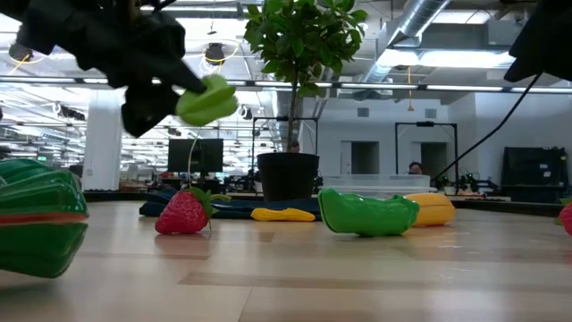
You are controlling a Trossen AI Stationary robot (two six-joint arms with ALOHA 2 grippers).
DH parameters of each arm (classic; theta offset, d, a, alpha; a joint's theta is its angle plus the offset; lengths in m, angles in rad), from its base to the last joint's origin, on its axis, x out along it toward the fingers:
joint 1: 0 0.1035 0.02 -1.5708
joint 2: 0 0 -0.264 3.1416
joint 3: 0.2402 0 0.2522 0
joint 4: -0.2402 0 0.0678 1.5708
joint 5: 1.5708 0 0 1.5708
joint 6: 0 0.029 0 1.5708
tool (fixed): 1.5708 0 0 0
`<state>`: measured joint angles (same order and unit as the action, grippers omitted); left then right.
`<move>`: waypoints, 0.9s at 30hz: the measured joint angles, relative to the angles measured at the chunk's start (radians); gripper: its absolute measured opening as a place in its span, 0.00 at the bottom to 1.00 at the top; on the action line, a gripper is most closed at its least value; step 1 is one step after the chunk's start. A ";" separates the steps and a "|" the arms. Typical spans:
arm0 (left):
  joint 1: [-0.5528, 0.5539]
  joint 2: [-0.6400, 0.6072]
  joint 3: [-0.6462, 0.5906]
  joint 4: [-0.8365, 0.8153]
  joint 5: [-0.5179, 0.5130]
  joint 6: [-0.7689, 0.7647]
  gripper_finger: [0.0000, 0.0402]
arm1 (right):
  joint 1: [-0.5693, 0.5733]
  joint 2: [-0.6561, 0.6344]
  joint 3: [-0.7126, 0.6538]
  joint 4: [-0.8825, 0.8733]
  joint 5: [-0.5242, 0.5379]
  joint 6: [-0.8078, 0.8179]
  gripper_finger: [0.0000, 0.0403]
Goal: Pick and placing Produce into tupperware
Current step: Put the green star fruit into the transparent container
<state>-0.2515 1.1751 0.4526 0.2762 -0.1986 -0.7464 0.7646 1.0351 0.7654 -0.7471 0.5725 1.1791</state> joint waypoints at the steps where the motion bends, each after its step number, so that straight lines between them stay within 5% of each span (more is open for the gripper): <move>1: 0.009 0.000 0.000 0.019 0.000 0.016 0.36 | 0.002 0.000 0.000 0.000 -0.002 0.000 0.38; 17: 0.124 0.011 0.098 0.091 -0.026 0.310 0.37 | 0.014 0.000 0.000 0.006 -0.008 0.000 0.38; 27: 0.152 0.287 0.280 0.168 0.080 0.425 0.37 | 0.014 0.000 0.000 0.057 -0.008 0.000 0.38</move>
<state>-0.1000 1.4624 0.7326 0.4440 -0.1189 -0.3218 0.7788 1.0355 0.7650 -0.6903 0.5648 1.1793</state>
